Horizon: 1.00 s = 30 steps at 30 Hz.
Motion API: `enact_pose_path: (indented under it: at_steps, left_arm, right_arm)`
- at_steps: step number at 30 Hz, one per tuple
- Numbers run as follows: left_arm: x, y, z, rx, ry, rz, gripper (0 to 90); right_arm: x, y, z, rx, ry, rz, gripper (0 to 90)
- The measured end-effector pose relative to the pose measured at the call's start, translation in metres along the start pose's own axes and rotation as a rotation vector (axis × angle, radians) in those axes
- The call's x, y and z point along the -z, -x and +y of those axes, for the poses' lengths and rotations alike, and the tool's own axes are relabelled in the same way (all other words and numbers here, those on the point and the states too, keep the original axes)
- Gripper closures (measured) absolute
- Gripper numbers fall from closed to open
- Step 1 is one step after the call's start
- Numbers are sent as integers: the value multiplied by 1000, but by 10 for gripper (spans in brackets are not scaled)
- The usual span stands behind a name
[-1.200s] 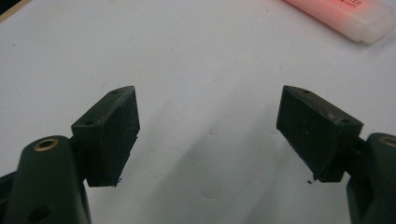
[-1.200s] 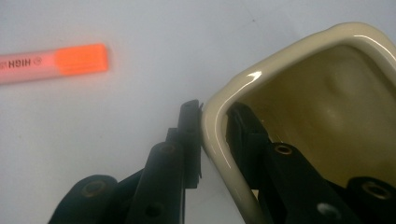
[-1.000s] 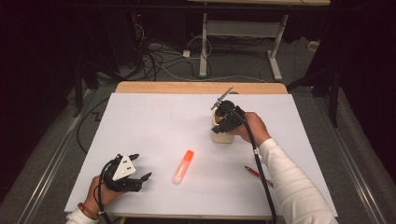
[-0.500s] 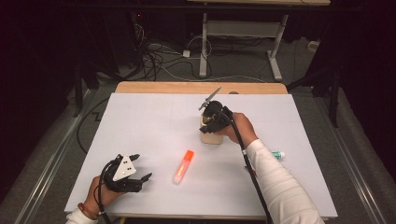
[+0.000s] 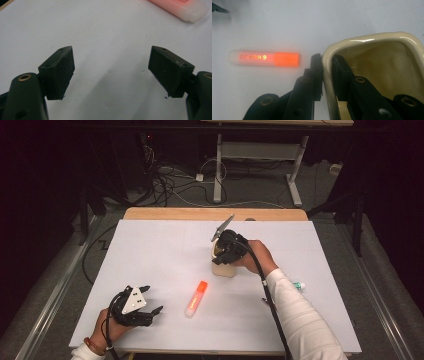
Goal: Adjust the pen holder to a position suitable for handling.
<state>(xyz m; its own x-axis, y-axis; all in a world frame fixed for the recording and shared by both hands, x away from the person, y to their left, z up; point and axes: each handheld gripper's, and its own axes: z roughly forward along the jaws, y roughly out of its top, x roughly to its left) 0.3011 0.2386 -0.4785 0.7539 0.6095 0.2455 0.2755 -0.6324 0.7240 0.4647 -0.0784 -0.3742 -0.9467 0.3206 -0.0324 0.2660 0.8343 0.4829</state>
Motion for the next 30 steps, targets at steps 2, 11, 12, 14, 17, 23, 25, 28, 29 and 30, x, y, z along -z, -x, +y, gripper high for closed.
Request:
enact_pose_path:
  at_steps: [2, 11, 12, 14, 17, 23, 25, 28, 29, 30]
  left_arm:
    - [0, 0, 0, 1, 1, 0, 203]
    - [0, 0, 0, 0, -2, 2, 203]
    - [0, 0, 0, 1, -2, 2, 203]
    - [0, 0, 0, 0, -1, 2, 203]
    - [0, 0, 0, 0, -2, 2, 203]
    - [0, 0, 0, -2, -3, 5, 203]
    - [1, 0, 0, -1, -3, 6, 203]
    - [1, 0, 1, 1, -2, 6, 203]
    - [1, -1, 1, 3, 1, 4, 203]
    - [1, -1, 1, 2, 1, 5, 203]
  right_arm:
    - [0, -2, 0, 18, -4, 4, 799]
    - [17, -1, -7, -13, 69, -46, 694]
    - [20, 1, -10, -32, 81, -44, 680]
    - [26, 2, -16, -54, 128, -45, 672]
    - [37, 3, -23, -90, 180, -81, 638]
    - [52, 0, -34, -188, 263, -305, 517]
    - [52, 0, -38, -250, 258, -347, 485]
    - [47, 2, -45, -317, 257, -338, 451]
    - [45, 2, -47, -341, 251, -349, 450]
    - [43, 3, -49, -353, 245, -355, 450]
